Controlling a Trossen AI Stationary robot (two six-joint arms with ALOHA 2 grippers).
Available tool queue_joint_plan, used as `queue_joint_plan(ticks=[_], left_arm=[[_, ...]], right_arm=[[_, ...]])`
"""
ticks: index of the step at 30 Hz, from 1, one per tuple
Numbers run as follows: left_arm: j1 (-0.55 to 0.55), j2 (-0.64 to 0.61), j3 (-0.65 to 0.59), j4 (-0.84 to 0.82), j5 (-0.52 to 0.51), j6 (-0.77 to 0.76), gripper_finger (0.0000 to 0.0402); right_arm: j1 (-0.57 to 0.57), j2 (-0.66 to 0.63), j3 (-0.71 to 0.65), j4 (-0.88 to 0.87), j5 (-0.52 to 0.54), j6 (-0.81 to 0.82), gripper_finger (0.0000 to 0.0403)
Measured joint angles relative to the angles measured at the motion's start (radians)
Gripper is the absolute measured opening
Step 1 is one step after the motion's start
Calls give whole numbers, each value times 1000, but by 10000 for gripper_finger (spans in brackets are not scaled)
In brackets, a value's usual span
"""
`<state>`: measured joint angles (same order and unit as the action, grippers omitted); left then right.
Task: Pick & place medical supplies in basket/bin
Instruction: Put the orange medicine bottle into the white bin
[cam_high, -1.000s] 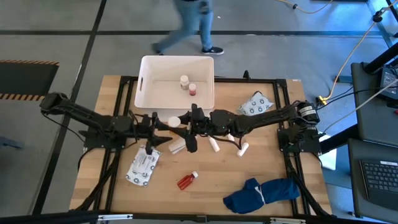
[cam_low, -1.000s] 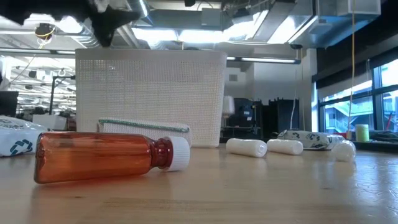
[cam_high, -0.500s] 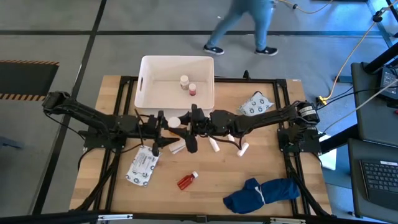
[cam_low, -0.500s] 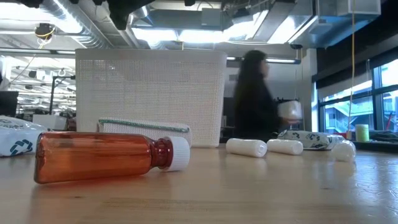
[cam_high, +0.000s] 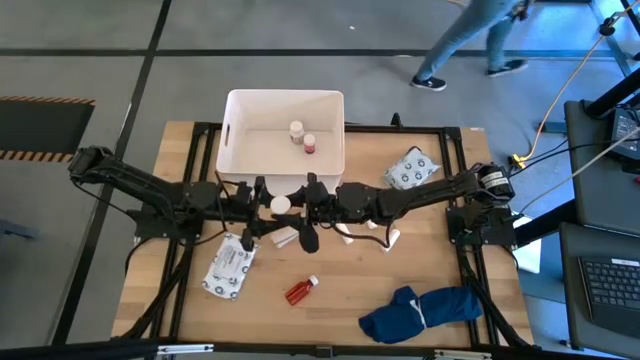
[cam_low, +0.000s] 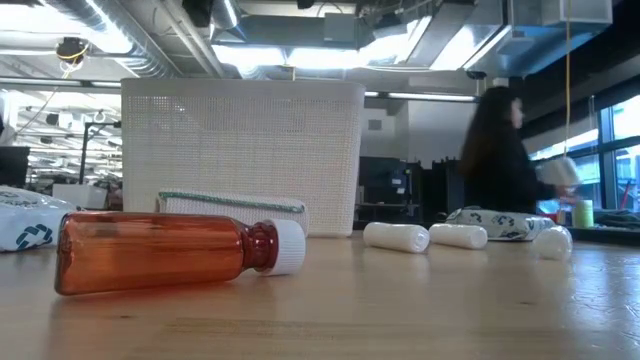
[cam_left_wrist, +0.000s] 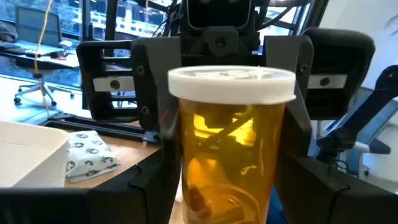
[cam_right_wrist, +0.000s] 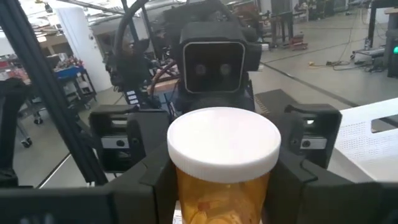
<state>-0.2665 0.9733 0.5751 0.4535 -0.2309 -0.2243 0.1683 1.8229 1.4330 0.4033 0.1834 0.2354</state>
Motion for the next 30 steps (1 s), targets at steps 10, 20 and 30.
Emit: queue_joint_plan(ticks=[10,20,30], left_arm=[[0,0,0,-1,4,2,187],[0,0,-1,-2,3,0,173],[0,0,-3,-21,33,1,177]], right_arm=[[0,0,0,2,0,2,175],[-1,0,0,-3,-28,20,184],[-11,-2,0,-33,-161,74,298]])
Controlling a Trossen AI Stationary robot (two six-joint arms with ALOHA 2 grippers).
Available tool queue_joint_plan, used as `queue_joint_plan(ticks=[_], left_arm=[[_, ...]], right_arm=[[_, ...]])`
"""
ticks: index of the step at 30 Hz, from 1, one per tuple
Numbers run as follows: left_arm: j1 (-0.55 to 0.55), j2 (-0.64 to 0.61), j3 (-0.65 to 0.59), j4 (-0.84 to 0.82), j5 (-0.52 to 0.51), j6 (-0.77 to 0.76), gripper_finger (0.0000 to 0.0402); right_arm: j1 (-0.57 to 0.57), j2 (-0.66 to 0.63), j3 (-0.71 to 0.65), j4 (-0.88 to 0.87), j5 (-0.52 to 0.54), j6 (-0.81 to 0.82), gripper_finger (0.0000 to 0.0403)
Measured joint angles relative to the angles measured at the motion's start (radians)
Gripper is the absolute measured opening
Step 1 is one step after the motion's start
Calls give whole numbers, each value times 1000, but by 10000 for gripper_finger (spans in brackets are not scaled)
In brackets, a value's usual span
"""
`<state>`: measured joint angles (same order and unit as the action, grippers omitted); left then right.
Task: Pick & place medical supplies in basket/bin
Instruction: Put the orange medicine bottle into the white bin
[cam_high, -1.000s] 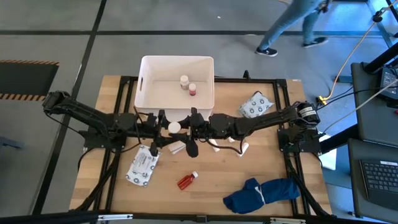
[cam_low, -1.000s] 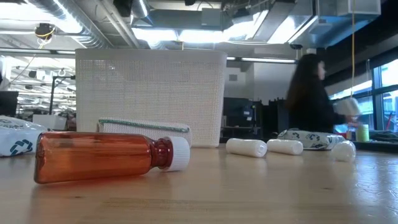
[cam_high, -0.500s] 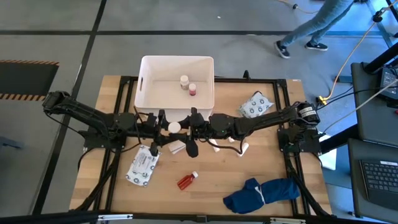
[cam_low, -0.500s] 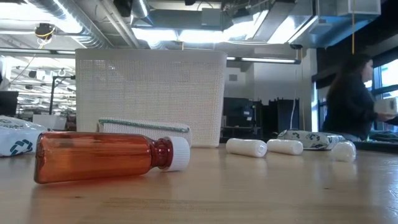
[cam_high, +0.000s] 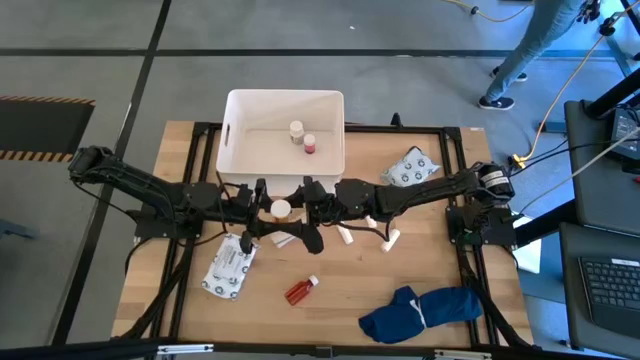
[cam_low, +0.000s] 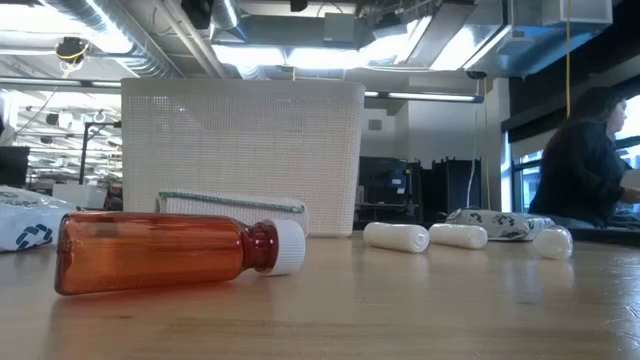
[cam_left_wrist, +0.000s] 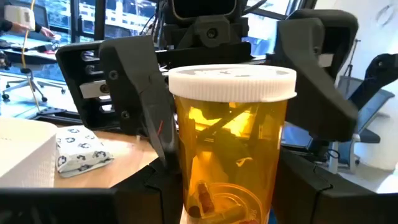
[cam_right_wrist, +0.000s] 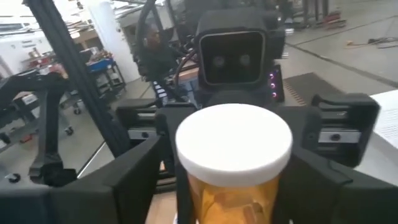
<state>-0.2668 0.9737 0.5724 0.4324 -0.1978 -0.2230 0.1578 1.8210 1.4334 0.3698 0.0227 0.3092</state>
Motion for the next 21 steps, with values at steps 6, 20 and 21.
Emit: queue_joint_plan(ticks=[6,20,21], left_arm=[[1,0,0,-16,71,-43,177],[1,-1,0,-132,153,-80,177],[1,-1,0,-141,158,-81,177]], right_arm=[[-5,-6,0,-35,-20,-1,324],[-24,-6,149,-369,-13,-108,326],[-24,-6,178,-426,-13,-110,326]])
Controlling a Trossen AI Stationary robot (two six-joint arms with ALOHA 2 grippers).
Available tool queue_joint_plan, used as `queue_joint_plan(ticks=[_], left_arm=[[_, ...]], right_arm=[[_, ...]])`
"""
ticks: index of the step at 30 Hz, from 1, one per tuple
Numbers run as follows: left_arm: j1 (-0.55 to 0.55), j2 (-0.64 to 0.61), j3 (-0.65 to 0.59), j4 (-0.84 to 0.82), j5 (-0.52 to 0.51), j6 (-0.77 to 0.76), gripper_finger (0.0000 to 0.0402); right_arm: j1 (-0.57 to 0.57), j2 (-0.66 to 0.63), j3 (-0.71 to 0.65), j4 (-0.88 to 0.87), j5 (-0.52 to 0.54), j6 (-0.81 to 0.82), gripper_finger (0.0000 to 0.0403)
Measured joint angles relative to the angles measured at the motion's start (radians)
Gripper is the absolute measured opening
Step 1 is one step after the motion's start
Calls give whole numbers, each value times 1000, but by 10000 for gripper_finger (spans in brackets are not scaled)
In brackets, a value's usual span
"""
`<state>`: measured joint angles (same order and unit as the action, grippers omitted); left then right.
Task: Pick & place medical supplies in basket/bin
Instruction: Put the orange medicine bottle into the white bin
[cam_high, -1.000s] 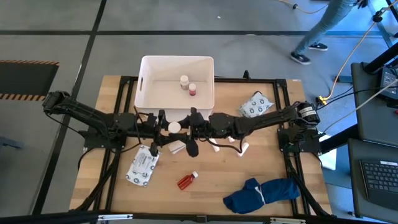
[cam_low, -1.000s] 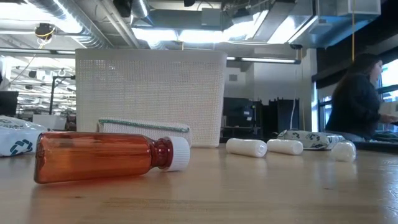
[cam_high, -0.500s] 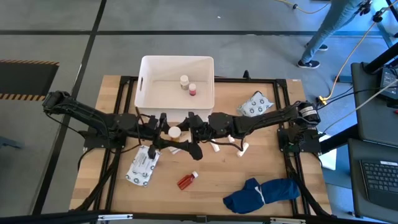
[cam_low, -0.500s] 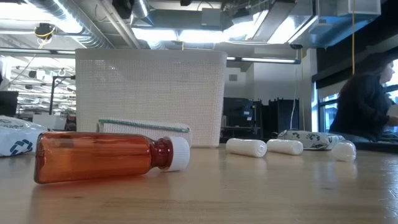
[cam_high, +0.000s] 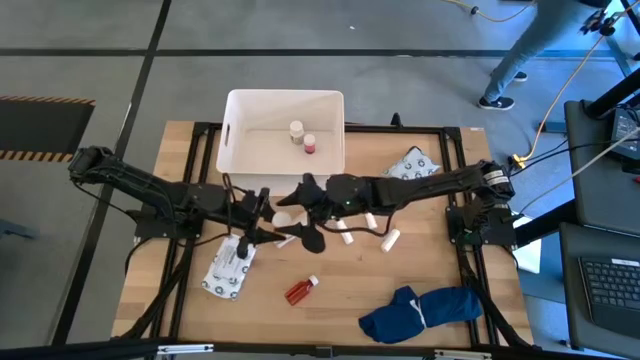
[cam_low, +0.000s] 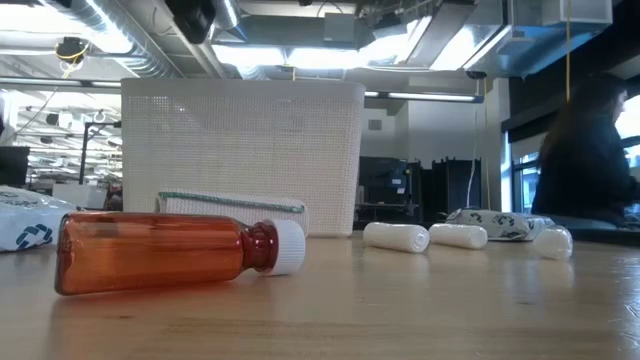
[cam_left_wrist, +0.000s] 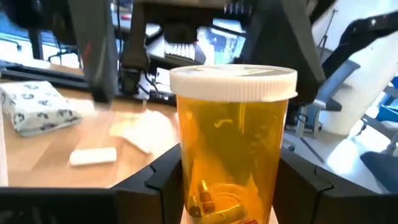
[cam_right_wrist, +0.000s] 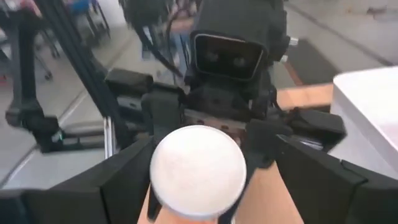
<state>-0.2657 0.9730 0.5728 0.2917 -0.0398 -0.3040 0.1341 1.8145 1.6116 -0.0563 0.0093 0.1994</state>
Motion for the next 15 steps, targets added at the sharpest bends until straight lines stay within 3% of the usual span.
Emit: queue_joint_plan(ticks=[7,15], left_arm=[[-2,0,0,-36,15,3,178],[-1,0,0,-43,11,3,178]], right_arm=[[-3,0,214,-472,22,55,326],[-2,0,306,-603,23,114,326]])
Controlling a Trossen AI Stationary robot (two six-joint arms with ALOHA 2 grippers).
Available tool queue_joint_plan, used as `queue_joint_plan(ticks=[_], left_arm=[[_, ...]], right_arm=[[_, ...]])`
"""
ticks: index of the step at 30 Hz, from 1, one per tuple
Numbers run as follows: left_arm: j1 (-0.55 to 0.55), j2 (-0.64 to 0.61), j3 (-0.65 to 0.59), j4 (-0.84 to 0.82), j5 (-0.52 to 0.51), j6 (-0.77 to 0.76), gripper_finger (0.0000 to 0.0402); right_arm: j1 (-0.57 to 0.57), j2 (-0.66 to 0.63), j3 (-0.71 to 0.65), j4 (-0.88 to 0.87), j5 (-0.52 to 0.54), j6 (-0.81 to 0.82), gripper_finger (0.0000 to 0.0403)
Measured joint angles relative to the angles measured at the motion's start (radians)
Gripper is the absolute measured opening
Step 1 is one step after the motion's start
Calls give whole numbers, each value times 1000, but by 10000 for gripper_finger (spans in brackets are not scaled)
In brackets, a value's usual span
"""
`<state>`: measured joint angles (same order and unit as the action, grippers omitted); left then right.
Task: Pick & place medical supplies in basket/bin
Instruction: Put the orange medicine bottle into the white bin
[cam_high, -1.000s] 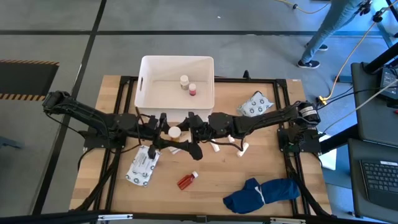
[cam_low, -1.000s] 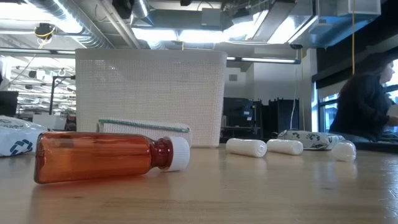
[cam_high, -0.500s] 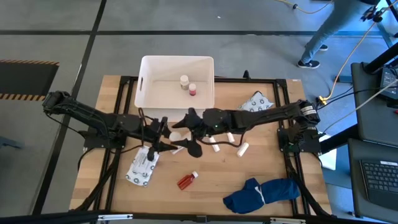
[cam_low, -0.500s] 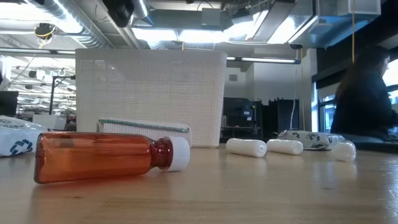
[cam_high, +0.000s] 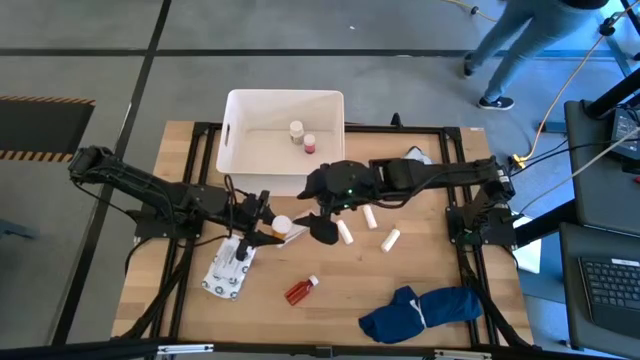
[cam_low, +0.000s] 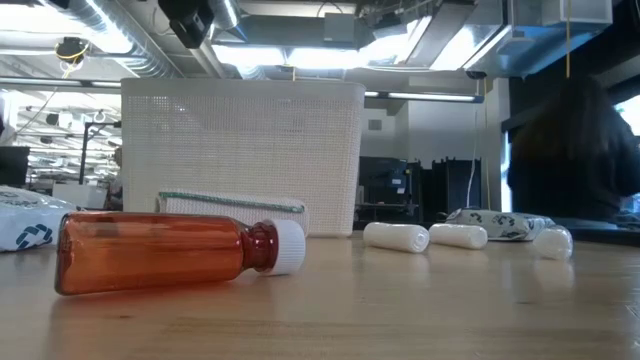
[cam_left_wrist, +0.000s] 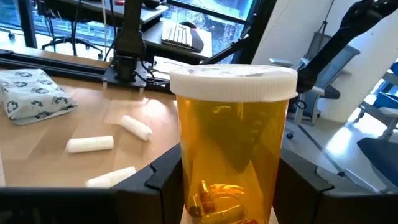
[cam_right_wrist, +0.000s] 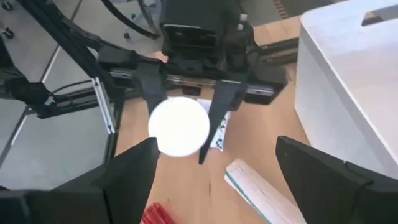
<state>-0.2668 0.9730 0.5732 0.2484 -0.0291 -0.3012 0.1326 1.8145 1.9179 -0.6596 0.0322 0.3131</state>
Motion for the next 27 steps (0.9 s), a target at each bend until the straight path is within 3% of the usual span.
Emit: queue_joint_plan(ticks=[27], left_arm=[[3,66,0,-55,-56,1,178]], right_arm=[[12,130,0,57,-63,-34,326]])
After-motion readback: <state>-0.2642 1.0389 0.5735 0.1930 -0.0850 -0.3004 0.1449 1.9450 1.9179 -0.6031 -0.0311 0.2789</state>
